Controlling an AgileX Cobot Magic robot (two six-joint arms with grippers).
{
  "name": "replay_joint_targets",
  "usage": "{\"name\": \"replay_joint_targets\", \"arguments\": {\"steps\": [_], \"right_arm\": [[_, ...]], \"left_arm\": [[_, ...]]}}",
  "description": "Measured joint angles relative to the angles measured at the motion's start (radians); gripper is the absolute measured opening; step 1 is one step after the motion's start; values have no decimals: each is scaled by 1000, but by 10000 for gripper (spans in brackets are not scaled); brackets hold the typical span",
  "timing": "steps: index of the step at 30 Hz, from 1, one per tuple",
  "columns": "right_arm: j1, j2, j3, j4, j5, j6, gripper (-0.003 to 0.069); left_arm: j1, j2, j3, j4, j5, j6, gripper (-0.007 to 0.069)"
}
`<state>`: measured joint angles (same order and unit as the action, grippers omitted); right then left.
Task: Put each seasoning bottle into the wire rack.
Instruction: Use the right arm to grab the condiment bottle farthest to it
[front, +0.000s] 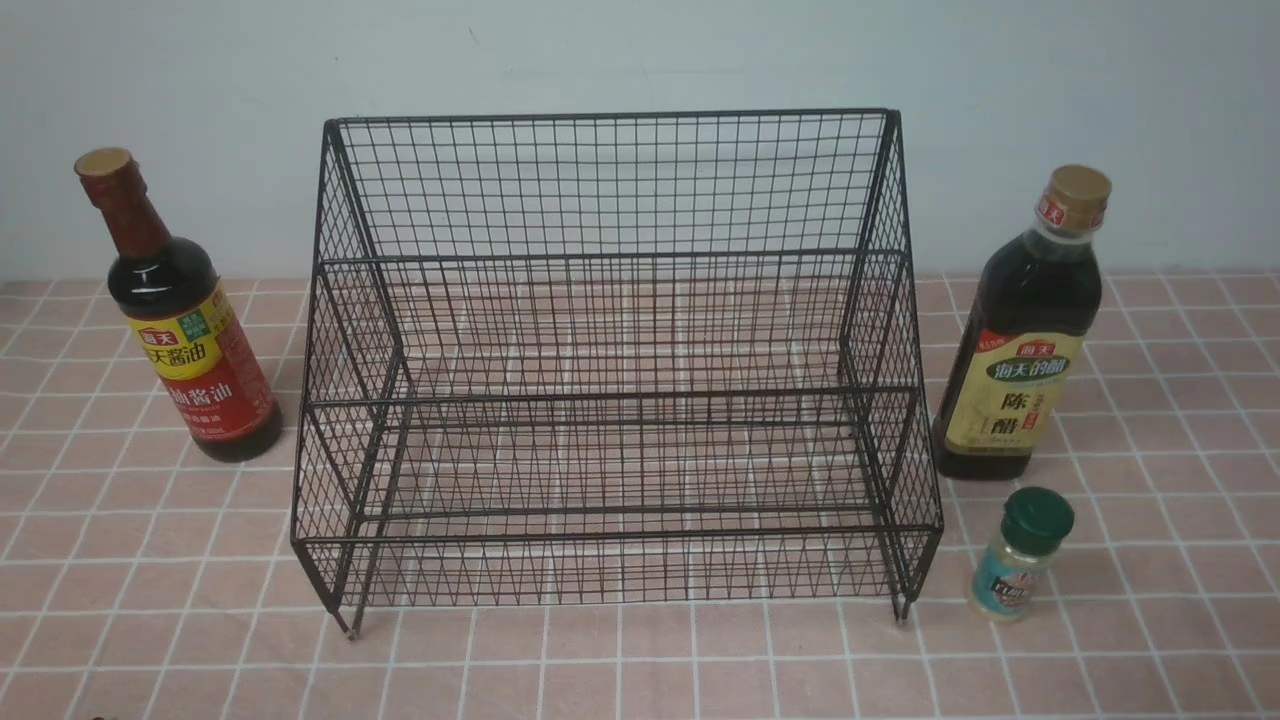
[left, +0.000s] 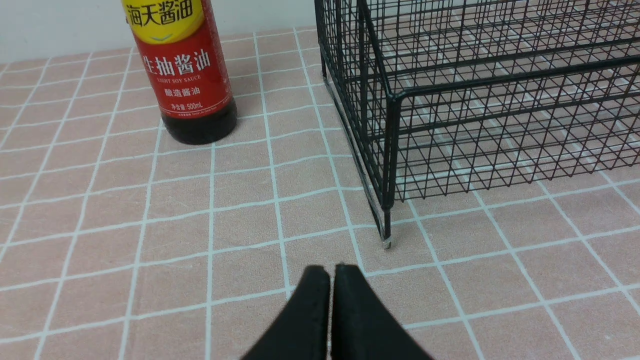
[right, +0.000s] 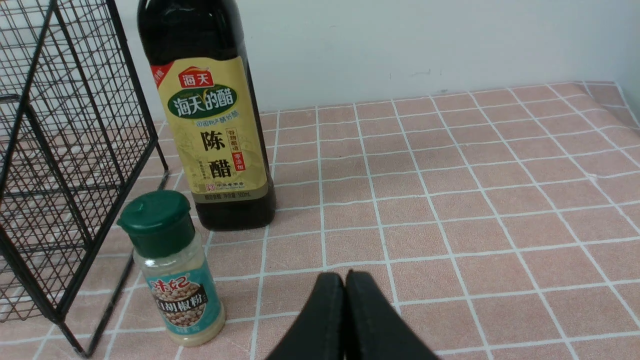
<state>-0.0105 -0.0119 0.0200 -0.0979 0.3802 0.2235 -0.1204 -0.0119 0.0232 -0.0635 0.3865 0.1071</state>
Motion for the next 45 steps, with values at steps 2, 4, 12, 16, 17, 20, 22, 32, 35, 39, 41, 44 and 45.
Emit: {"name": "replay_joint_targets", "arguments": {"steps": [2, 4, 12, 16, 17, 20, 22, 32, 35, 39, 41, 44, 45], "right_arm": [[0, 0, 0, 0, 0, 0, -15], [0, 0, 0, 0, 0, 0, -15], [0, 0, 0, 0, 0, 0, -15], [6, 0, 0, 0, 0, 0, -15], [10, 0, 0, 0, 0, 0, -15], [11, 0, 0, 1, 0, 0, -15], [11, 0, 0, 1, 0, 0, -15], [11, 0, 0, 13, -6, 0, -15], [11, 0, 7, 82, -73, 13, -15], [11, 0, 9, 284, -325, 98, -15], [11, 0, 9, 370, -434, 133, -15], [11, 0, 9, 418, -500, 138, -15], [11, 0, 9, 420, -506, 138, -15]], "left_arm": [[0, 0, 0, 0, 0, 0, -7], [0, 0, 0, 0, 0, 0, -7], [0, 0, 0, 0, 0, 0, -7], [0, 0, 0, 0, 0, 0, -7], [0, 0, 0, 0, 0, 0, -7], [0, 0, 0, 0, 0, 0, -7], [0, 0, 0, 0, 0, 0, -7], [0, 0, 0, 0, 0, 0, -7], [0, 0, 0, 0, 0, 0, -7], [0, 0, 0, 0, 0, 0, -7], [0, 0, 0, 0, 0, 0, -7], [0, 0, 0, 0, 0, 0, -7], [0, 0, 0, 0, 0, 0, -7]]}}
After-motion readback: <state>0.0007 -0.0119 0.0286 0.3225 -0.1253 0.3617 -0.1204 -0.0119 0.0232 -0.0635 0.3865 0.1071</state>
